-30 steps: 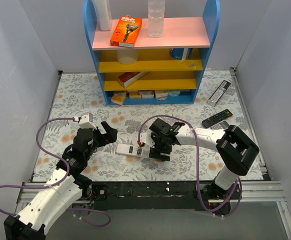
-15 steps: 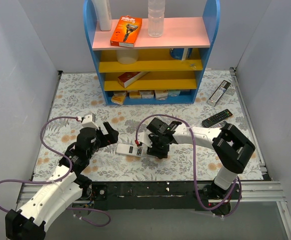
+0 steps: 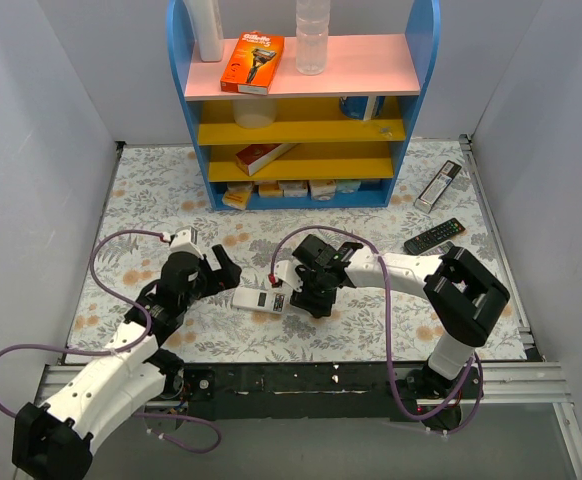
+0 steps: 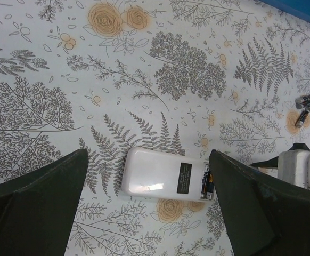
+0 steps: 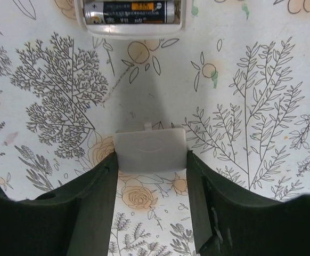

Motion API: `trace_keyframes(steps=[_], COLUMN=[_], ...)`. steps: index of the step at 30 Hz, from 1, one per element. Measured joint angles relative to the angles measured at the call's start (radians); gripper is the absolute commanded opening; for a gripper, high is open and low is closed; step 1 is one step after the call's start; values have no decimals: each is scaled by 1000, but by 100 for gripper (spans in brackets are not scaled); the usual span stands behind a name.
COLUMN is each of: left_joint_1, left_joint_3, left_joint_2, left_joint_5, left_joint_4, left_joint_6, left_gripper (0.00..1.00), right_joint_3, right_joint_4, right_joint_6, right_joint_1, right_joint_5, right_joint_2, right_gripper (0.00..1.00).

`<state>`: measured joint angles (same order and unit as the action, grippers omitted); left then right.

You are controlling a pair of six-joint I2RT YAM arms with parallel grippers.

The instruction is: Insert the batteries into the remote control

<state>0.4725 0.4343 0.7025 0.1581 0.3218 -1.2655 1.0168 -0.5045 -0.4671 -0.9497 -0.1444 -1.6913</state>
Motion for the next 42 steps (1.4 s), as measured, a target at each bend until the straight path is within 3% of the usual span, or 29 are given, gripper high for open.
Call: trace_keyframes(steps=[10,23,42], left_joint_1=[0,0,0], left_joint_3=[-36,-53,-67], left_joint_2=[122,183,257], left_joint_5=[-52,-115,-142], left_joint_4=[-34,-82,-78], left_joint_6=[-94,-171,-218], left_gripper=[97,84,68], right_joint_3=[-1,82,200], right_joint_4=[70,119,112], right_joint_6=[127,200,202], right_joint_1=[-7,-92,-119], right_joint_5=[-47,-13,31], right_joint_2=[41,-2,-120], right_gripper=[27,26,26])
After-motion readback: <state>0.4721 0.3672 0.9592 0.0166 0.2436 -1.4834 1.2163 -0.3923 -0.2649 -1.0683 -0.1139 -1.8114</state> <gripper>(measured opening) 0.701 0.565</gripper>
